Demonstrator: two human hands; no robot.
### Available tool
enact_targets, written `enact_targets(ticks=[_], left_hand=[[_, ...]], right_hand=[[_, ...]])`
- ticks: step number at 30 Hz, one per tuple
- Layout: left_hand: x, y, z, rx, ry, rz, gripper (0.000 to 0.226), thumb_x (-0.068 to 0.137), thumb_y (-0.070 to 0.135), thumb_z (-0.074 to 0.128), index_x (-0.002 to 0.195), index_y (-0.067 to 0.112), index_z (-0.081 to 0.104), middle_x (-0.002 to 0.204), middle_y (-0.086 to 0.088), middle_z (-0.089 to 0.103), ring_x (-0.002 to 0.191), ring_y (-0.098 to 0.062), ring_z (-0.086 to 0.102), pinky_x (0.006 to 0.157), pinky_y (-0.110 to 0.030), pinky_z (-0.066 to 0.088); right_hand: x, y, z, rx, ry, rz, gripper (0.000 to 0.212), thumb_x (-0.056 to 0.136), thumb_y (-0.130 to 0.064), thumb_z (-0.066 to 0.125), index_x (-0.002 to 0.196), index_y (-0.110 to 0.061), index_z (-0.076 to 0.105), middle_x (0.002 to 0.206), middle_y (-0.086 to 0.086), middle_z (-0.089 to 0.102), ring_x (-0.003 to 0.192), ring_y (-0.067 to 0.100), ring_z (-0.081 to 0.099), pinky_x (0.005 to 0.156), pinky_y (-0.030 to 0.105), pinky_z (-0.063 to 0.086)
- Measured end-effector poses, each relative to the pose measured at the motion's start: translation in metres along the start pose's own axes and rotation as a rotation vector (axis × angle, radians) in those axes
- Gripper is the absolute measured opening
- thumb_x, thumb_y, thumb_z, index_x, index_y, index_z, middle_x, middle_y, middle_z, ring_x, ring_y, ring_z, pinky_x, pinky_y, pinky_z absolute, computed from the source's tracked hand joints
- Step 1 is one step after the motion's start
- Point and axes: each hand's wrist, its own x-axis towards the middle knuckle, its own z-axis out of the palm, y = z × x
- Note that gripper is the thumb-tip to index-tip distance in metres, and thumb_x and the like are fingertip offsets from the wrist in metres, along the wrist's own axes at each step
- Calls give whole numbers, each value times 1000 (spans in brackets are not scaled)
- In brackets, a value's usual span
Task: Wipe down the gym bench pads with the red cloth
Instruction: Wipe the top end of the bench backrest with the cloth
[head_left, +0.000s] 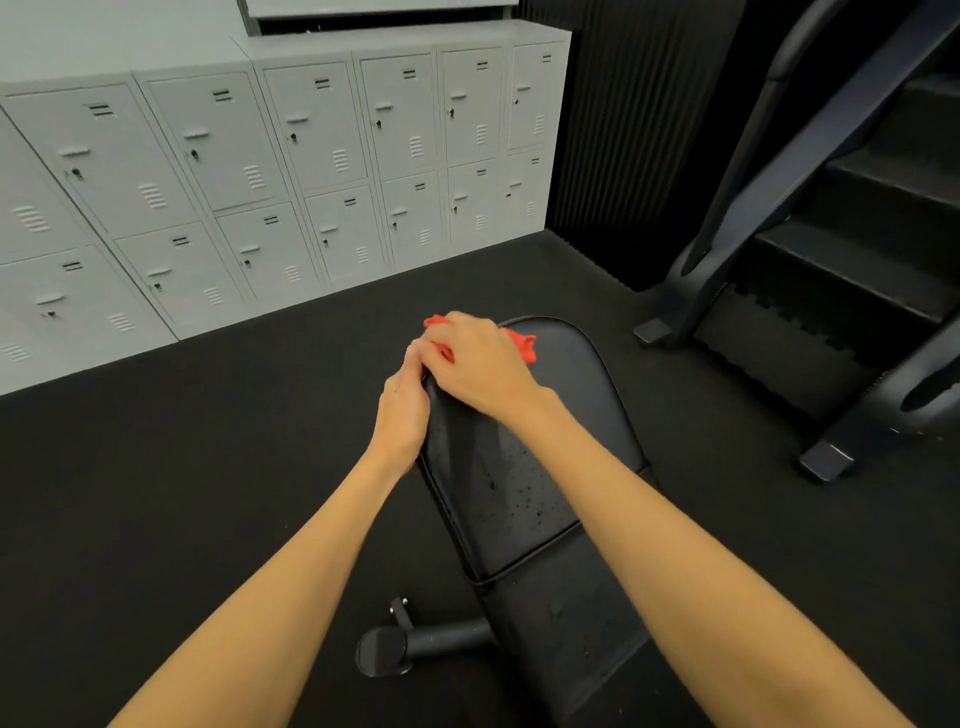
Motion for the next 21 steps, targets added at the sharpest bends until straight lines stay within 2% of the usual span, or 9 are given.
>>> enact_targets(ticks=[3, 5, 7, 8, 10, 13, 15, 17, 21], left_hand=[[-5, -5, -2, -26, -77, -43, 47, 104, 56, 25, 92, 55, 70, 108, 13, 74, 101, -1, 67, 85, -23, 48], [-8, -7, -7, -20, -100, -58, 46, 104, 57, 22, 103, 59, 68, 108, 19, 73, 102, 2, 66, 87, -23, 47], [-9, -14, -10, -22, -99, -82, 47, 104, 58, 18, 121, 53, 62, 115, 20, 70, 109, 0, 63, 97, -26, 45], [-10, -19, -11, -22, -98, -96, 47, 104, 58, 16, 124, 52, 59, 118, 20, 68, 113, -1, 60, 102, -29, 42], [-14, -32, -14, -18, -94, -144, 47, 104, 59, 14, 119, 54, 58, 118, 20, 65, 117, -3, 55, 108, -34, 35], [-16, -45, -13, -90, -86, -234, 58, 102, 64, 15, 123, 40, 64, 120, 12, 68, 123, -10, 54, 118, -40, 29], [-16, -46, -11, -146, -72, -247, 60, 102, 64, 17, 127, 34, 63, 127, 8, 67, 128, -13, 53, 120, -42, 29], [-16, -45, -9, -174, -58, -250, 59, 103, 63, 19, 129, 32, 62, 128, 7, 67, 128, -14, 54, 118, -42, 32], [-16, -44, -9, -213, -64, -222, 50, 105, 56, 23, 106, 36, 69, 100, 12, 77, 115, -12, 64, 105, -34, 46]], right_hand=[[0, 23, -15, 79, -133, -36, 25, 97, -29, 50, 88, -24, 73, 98, 4, 67, 109, 19, 59, 90, 35, 45], [7, 40, -26, 98, -86, 47, 26, 95, -30, 50, 86, -27, 74, 99, 4, 68, 117, 18, 56, 97, 33, 40], [10, 58, -34, 109, -25, 176, 27, 94, -32, 50, 84, -28, 74, 98, 3, 67, 115, 20, 56, 98, 32, 40], [10, 66, -38, 120, -3, 227, 27, 93, -33, 49, 84, -28, 74, 98, 3, 67, 114, 20, 56, 96, 31, 40], [9, 78, -42, 164, 33, 302, 28, 93, -33, 49, 83, -27, 74, 99, 2, 66, 114, 20, 56, 92, 31, 41], [11, 75, -39, 125, 76, 356, 29, 95, -32, 49, 82, -23, 74, 95, 1, 63, 101, 22, 58, 78, 32, 40], [11, 60, -29, 10, 87, 318, 30, 96, -32, 48, 84, -19, 72, 91, 1, 61, 90, 24, 58, 69, 30, 32], [10, 37, -18, -73, 84, 211, 30, 97, -31, 49, 86, -15, 72, 94, 7, 64, 89, 29, 58, 68, 32, 31], [2, -14, 4, -140, -8, -30, 31, 97, -29, 49, 89, -10, 73, 93, 12, 67, 86, 32, 60, 75, 35, 37]])
